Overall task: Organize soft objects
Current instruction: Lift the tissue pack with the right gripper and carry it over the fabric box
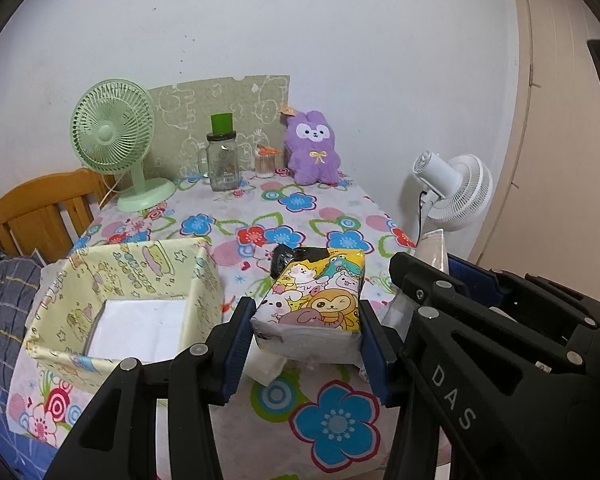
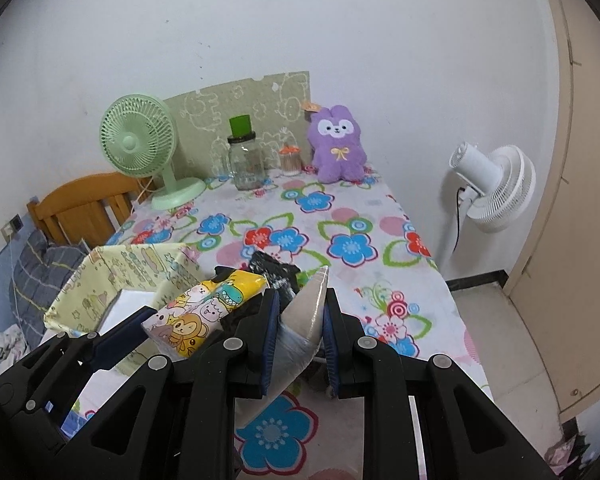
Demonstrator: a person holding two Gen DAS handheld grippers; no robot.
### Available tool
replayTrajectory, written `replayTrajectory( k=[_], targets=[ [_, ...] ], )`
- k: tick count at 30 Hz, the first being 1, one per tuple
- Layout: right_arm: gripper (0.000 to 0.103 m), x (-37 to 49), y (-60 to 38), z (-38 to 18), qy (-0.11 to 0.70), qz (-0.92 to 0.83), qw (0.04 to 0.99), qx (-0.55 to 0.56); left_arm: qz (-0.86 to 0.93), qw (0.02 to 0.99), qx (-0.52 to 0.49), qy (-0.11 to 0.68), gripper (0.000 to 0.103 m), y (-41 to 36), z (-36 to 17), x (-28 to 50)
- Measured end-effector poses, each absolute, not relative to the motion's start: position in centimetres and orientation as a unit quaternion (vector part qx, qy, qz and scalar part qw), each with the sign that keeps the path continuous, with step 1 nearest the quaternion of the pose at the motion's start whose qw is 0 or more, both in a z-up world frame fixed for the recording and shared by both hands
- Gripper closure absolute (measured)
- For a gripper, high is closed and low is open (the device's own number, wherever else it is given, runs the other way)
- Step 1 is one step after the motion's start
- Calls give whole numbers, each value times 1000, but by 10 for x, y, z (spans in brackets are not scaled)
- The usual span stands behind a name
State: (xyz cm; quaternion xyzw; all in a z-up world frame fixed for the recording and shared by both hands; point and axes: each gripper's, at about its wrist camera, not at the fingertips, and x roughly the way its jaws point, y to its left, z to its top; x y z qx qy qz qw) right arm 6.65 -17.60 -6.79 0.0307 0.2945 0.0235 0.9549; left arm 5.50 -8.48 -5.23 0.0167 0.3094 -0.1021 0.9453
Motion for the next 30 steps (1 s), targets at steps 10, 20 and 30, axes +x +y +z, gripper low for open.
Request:
replayTrajectory(
  k=[10, 20, 30],
  targets=[
    [79, 73, -155, -53, 279, 36, 959, 18, -83, 954, 23, 289, 51, -63, -37, 58],
    [79, 85, -129, -46, 275, 59, 960, 7, -68, 955, 21, 288, 51, -41, -31, 68],
    [79, 105, -95, -45, 275, 86, 958, 0, -39, 956, 10, 291, 51, -8, -31, 83]
  ],
)
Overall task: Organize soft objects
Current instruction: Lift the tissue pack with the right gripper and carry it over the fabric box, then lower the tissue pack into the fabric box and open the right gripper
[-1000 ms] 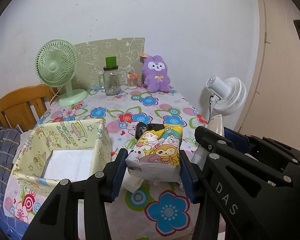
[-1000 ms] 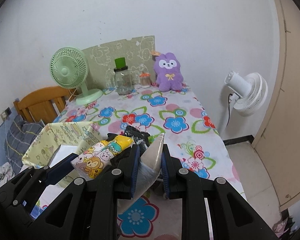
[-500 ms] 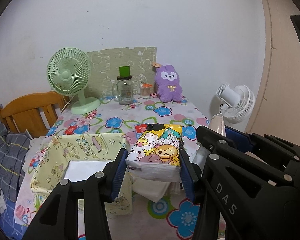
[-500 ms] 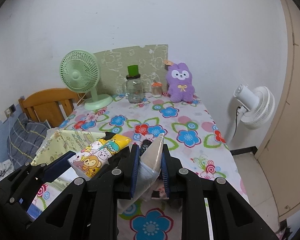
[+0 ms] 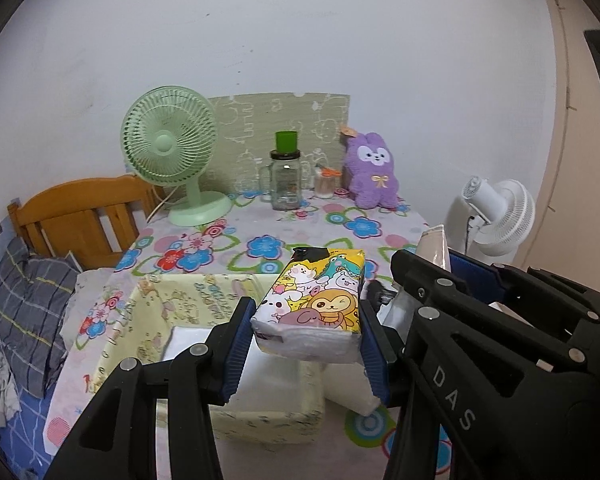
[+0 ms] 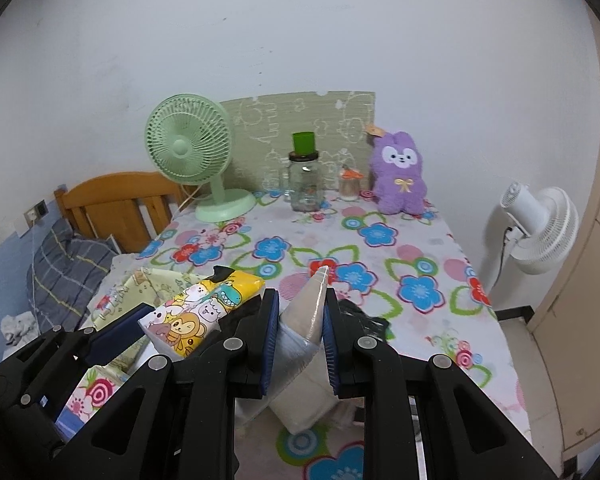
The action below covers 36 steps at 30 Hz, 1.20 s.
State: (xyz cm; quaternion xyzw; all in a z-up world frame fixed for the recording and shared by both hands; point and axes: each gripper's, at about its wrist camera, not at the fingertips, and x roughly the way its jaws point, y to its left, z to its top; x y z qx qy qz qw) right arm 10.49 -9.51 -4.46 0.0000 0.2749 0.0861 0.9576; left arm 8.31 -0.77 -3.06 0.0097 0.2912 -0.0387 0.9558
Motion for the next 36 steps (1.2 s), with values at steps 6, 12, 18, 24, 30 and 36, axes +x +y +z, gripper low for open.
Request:
replayTrajectory(
  k=[6, 12, 18, 24, 30, 36],
  targets=[
    [79, 121, -73, -46, 284, 111, 952, 0, -17, 955, 9, 296, 51, 17, -33, 93],
    [79, 135, -49, -50, 292, 127, 948, -11, 1, 952, 4, 307, 51, 39, -39, 105],
    [79, 147, -30, -58, 302, 137, 943, -15, 17, 946, 2, 323, 51, 56, -49, 115],
    [79, 161, -14, -71, 318, 146, 936, -20, 31, 938, -1, 346, 51, 70, -65, 126],
    [79, 176, -2, -89, 345, 152, 926, -22, 44, 925, -11, 377, 51, 80, -84, 136],
    [79, 186, 6, -102, 363, 157, 918, -28, 49, 915, -18, 400, 49, 86, -96, 142]
  ],
)
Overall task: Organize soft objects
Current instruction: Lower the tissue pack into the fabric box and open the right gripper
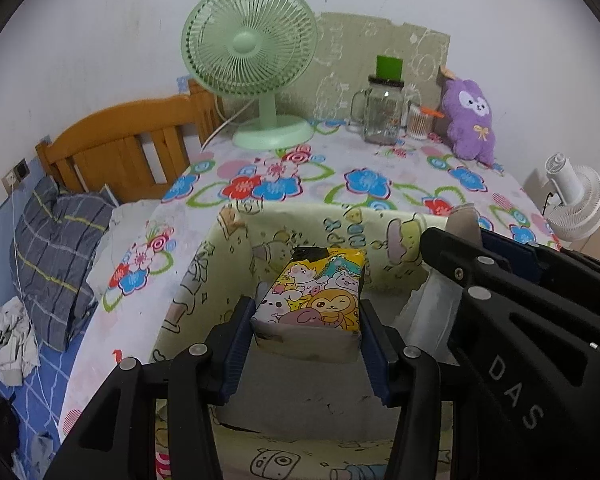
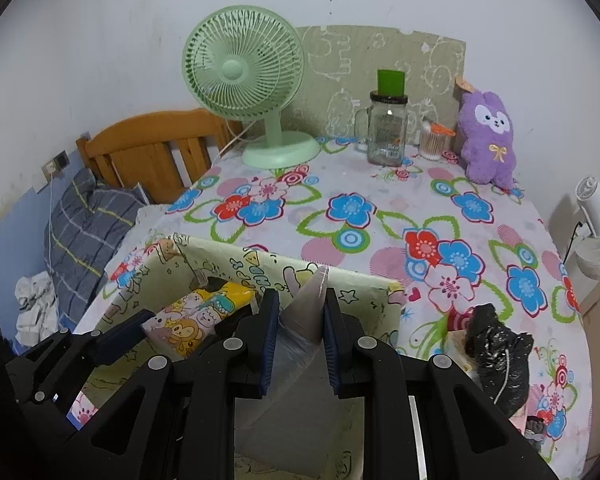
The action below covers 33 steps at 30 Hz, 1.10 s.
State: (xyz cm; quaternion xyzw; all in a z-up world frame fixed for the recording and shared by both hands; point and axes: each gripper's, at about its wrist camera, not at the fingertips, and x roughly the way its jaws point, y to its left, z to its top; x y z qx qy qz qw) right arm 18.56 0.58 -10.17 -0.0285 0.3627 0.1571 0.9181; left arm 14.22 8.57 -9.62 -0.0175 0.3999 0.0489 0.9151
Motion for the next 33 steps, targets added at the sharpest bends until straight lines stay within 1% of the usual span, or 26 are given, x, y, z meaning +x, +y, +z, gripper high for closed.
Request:
replayTrajectory(
  k=[6, 8, 9, 11, 12, 13, 15, 18, 20, 23, 25, 28, 33],
  targets=[
    [79, 192, 10, -111, 378, 168, 910, -27, 53, 908, -23, 416, 48, 91, -103, 146],
    [77, 194, 12, -113, 380, 170, 909, -26, 50, 905, -25, 422, 44, 92, -104, 147],
    [74, 195, 12, -113, 382, 171, 908, -27, 47, 904, -28, 423, 43, 92, -104, 147],
    [59, 195, 14, -114, 385, 173, 906, -27, 46, 905, -30, 423, 39, 92, -103, 147],
    [48, 196, 14, -114, 386, 173, 906, -25, 45, 905, -31, 422, 37, 92, -103, 146],
    [42, 196, 13, -114, 385, 173, 906, -22, 45, 905, -32, 422, 36, 92, -102, 147],
    [39, 194, 12, -111, 381, 171, 909, -20, 45, 906, -33, 420, 29, 92, -101, 146],
    [37, 192, 11, -108, 377, 168, 911, -22, 46, 907, -34, 417, 22, 90, -98, 144],
    [36, 190, 9, -105, 377, 167, 911, -23, 46, 908, -37, 414, 19, 90, -96, 143],
    [31, 186, 7, -101, 375, 168, 912, -22, 40, 910, -44, 410, 15, 89, -91, 141],
    [25, 183, 4, -98, 371, 166, 914, -18, 39, 912, -46, 406, 14, 88, -86, 138],
    [22, 177, -1, -92, 361, 163, 918, -13, 43, 915, -43, 399, 12, 85, -81, 135],
    [21, 169, -6, -83, 351, 161, 922, -15, 42, 916, -42, 396, 12, 81, -72, 130]
  ],
)
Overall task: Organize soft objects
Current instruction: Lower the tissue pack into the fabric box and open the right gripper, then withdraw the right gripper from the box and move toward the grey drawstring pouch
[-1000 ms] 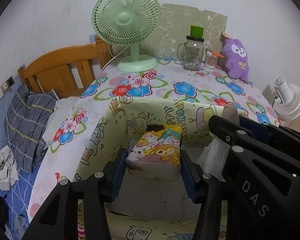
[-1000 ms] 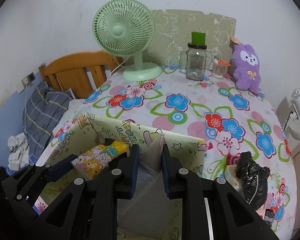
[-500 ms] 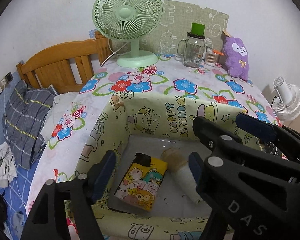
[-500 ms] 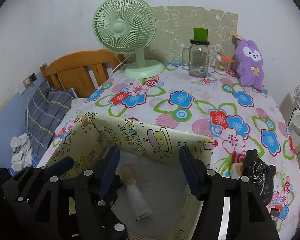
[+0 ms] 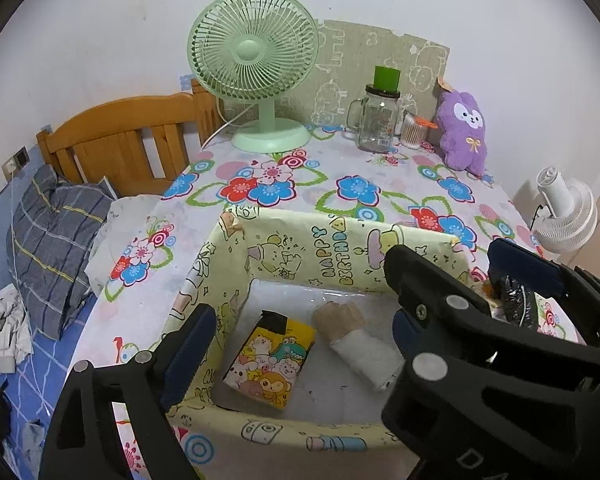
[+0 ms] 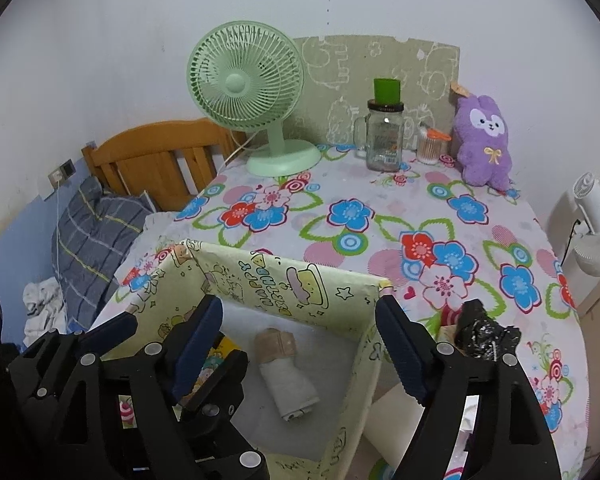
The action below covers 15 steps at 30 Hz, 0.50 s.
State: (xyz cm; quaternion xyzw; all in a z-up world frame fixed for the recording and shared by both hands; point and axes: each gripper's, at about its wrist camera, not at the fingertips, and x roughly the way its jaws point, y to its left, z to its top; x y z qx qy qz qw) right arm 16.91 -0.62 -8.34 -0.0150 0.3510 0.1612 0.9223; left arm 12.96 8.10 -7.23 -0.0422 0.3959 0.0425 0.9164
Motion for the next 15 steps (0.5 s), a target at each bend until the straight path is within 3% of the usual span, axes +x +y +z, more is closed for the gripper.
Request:
replayTrajectory(
  k=[15],
  targets=[
    [19, 139, -26, -57, 318, 158, 935, -15, 48, 932, -23, 358, 3, 61, -46, 105]
  ],
)
